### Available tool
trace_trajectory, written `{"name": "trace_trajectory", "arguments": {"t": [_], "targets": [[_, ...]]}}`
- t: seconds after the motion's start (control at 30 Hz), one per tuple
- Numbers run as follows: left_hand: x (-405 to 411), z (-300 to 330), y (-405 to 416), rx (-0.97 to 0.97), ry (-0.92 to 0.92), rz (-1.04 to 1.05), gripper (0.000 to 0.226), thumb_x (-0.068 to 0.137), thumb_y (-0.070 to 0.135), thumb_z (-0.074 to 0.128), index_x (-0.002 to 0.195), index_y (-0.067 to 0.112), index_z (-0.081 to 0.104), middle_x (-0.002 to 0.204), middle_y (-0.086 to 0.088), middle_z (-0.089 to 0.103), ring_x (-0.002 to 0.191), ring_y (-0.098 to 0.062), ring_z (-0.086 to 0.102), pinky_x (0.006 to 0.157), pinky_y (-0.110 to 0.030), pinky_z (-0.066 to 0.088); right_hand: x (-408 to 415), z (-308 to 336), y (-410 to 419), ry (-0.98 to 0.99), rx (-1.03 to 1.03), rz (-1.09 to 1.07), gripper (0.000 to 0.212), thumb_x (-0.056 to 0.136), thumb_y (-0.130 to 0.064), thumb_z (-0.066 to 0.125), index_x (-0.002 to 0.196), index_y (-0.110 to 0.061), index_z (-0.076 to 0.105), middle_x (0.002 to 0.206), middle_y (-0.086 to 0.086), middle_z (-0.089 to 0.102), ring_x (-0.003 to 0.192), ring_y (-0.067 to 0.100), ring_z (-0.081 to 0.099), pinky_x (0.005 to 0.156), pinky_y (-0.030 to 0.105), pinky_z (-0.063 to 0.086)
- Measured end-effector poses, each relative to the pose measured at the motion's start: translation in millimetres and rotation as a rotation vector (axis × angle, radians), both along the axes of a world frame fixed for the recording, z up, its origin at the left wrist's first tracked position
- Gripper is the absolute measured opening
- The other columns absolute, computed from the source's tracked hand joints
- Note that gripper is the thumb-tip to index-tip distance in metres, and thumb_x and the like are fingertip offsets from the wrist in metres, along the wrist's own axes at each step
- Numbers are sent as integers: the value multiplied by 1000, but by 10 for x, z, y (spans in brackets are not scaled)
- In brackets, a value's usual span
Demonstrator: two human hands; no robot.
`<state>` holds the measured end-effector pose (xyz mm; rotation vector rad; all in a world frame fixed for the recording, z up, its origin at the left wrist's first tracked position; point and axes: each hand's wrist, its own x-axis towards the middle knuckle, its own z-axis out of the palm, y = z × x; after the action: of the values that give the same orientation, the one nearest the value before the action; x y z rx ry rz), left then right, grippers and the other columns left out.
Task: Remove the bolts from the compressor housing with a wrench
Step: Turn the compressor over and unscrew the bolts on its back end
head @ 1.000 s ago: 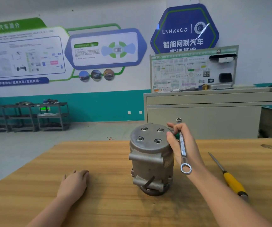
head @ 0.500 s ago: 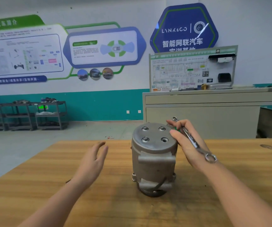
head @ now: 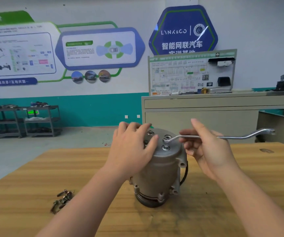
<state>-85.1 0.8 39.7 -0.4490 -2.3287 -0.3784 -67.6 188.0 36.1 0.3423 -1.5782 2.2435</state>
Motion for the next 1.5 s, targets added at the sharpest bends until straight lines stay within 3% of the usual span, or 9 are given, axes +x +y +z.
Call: {"name": "trace_trajectory", "arguments": {"t": [0.17,0.3,0.47,0.6,0.7,0.8,0.87,1.13,1.5], "targets": [[6,-20,147,-6,-302,17,49,100,45,22,149,40,25,161,0,19,145,-28,21,115,-40,26,47,-67,-11,-3,-111,-39,41,95,-19,56,60,-5,73,59,15,66,44,13,56,37,19,42],[77,-19,247,4,-302,111,49,101,42,17,150,39,22,161,-2,16,133,-31,43,98,-37,42,126,-161,-56,56,-97,-133,41,97,-16,52,64,-9,75,59,12,66,46,14,57,39,20,44],[142,-12,367,66,-323,187,50,101,40,18,151,35,20,162,-3,14,129,-31,47,92,-38,46,241,-251,-282,124,103,-428,40,98,-25,51,64,-24,73,59,-1,65,51,5,56,47,17,43],[172,-29,381,105,-316,208,50,101,41,18,150,36,22,162,-2,14,129,-31,48,92,-37,45,273,-230,-411,127,82,-582,39,100,-27,46,69,-26,71,78,-8,67,73,-4,60,62,13,42],[170,-24,339,144,-310,181,48,101,44,20,148,37,28,161,2,18,132,-30,44,98,-37,41,311,-240,-448,69,-18,-530,43,102,-29,41,74,-19,72,68,-12,70,63,-3,62,49,6,41],[159,-25,271,162,-279,134,46,101,40,22,146,37,34,158,5,25,131,-26,45,97,-35,41,312,-253,-422,98,-40,-496,25,101,-19,42,94,-23,66,74,-2,73,64,6,67,49,11,46],[152,-43,244,155,-244,119,47,100,36,24,145,35,36,157,3,27,129,-23,45,94,-33,42,277,-218,-358,117,-48,-427,30,95,-4,41,107,-28,55,75,4,74,57,13,67,45,17,46],[132,-118,272,184,-158,152,47,96,39,31,140,33,48,153,-8,35,123,-30,51,87,-32,45,180,-69,-64,26,-81,-82,28,92,9,30,83,-6,51,73,17,72,45,21,62,43,23,50],[26,11,376,129,-152,86,38,89,41,41,116,33,68,123,-6,59,105,-30,55,67,-28,33,127,-49,72,-35,-166,-75,33,86,13,32,66,3,56,67,13,70,39,11,55,37,17,43]]}}
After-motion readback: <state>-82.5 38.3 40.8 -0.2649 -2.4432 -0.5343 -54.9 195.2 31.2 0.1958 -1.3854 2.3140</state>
